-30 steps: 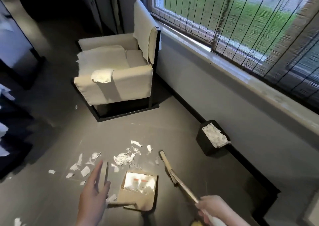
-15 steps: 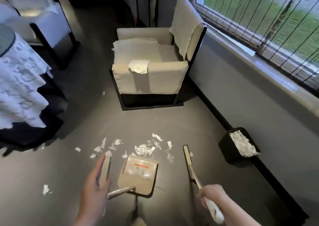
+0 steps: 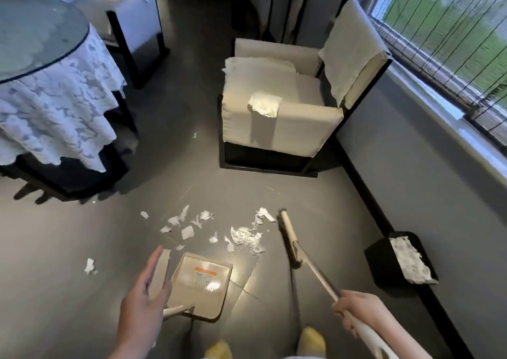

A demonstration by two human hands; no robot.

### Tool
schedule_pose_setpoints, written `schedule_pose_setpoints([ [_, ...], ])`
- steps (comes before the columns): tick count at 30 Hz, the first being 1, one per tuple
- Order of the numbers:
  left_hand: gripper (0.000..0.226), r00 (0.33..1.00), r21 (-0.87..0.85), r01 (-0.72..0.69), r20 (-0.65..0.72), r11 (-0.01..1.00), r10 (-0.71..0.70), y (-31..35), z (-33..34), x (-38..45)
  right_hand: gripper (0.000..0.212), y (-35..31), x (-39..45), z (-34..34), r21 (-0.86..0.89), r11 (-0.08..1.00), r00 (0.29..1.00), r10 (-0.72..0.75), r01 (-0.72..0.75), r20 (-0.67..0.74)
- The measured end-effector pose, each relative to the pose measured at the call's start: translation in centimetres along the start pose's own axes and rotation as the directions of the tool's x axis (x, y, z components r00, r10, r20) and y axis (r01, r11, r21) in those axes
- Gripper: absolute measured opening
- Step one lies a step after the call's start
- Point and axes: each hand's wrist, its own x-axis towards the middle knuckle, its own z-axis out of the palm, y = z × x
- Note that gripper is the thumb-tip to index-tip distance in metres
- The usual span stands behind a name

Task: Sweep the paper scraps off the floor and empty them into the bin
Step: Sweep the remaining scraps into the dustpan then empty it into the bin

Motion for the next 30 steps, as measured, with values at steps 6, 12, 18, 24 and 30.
schedule_pose_setpoints([
  [6, 0.078, 0.997, 0.022, 0.028, -0.076, 0.999, -0.026, 0.3, 1.1, -0.9, 0.009, -1.0, 5.9, -2.0, 0.010, 0.995, 0.993, 0.097, -0.097, -0.062],
  [12, 0.077, 0.982, -0.005, 0.066, -0.178, 0.998, -0.066, 1.8, 5.0, -1.4, 0.004, -2.4, 8.8, 0.0, -0.005, 0.984, 0.980, 0.177, -0.178, 0.090],
  [18, 0.070, 0.956, -0.077, 0.075, -0.278, 0.994, -0.094, 4.2, 8.5, -1.3, 0.010, -5.3, 7.3, -2.4, -0.100, 0.990, 0.949, 0.124, -0.099, 0.289],
  [24, 0.072, 0.919, -0.177, 0.104, -0.360, 0.979, -0.163, 5.2, 10.4, -2.4, 0.009, -8.8, 7.1, -8.2, -0.242, 0.956, 0.951, -0.089, 0.165, 0.297],
  [30, 0.075, 0.846, -0.308, 0.117, -0.467, 0.944, -0.257, 5.6, 12.7, -5.3, 0.013, -15.1, 11.5, -8.8, -0.376, 0.892, 0.954, -0.160, 0.250, 0.255],
])
